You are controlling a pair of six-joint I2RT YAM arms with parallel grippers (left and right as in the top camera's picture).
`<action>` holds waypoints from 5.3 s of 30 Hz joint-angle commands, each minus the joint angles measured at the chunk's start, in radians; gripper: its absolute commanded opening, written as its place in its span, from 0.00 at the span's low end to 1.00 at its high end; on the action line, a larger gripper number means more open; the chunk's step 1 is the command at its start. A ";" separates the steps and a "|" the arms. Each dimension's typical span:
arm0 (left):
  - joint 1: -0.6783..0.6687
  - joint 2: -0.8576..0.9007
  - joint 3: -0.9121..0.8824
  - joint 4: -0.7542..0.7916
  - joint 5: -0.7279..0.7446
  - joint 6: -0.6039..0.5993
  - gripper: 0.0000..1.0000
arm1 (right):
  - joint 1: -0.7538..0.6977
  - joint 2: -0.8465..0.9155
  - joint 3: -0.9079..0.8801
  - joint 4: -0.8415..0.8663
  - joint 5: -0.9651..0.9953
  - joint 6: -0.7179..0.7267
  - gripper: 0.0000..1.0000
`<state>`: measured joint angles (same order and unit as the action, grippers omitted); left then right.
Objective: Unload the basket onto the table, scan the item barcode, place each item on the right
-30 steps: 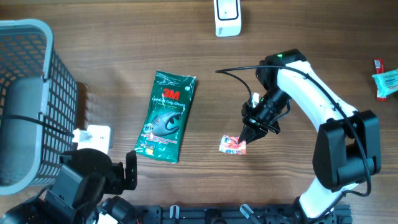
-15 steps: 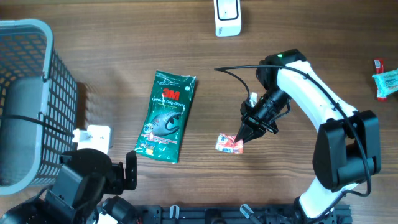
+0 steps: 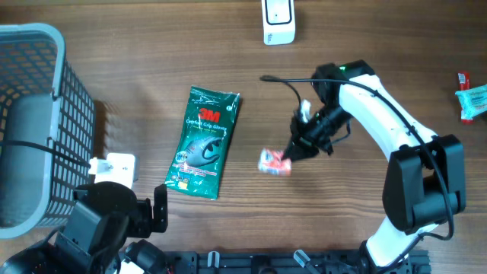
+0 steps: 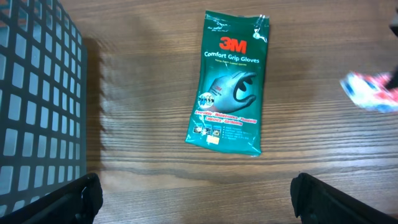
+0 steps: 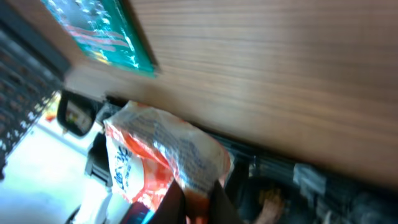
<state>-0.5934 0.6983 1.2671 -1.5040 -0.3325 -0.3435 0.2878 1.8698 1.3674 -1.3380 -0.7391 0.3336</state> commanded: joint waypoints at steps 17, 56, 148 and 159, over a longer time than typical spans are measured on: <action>0.003 -0.005 0.003 0.002 -0.009 -0.009 1.00 | 0.001 -0.011 0.005 1.124 0.616 -0.024 0.05; 0.003 -0.005 0.003 0.002 -0.009 -0.009 1.00 | -0.169 0.220 0.265 1.495 0.855 -0.121 0.04; 0.003 -0.005 0.003 0.002 -0.009 -0.009 1.00 | 0.491 0.289 0.206 0.315 1.289 0.249 0.80; 0.003 -0.005 0.003 0.002 -0.009 -0.009 1.00 | 0.497 0.154 0.198 0.544 0.808 -0.027 1.00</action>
<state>-0.5934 0.6983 1.2671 -1.5036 -0.3325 -0.3435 0.7792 2.0403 1.5669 -0.8341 0.2726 0.4213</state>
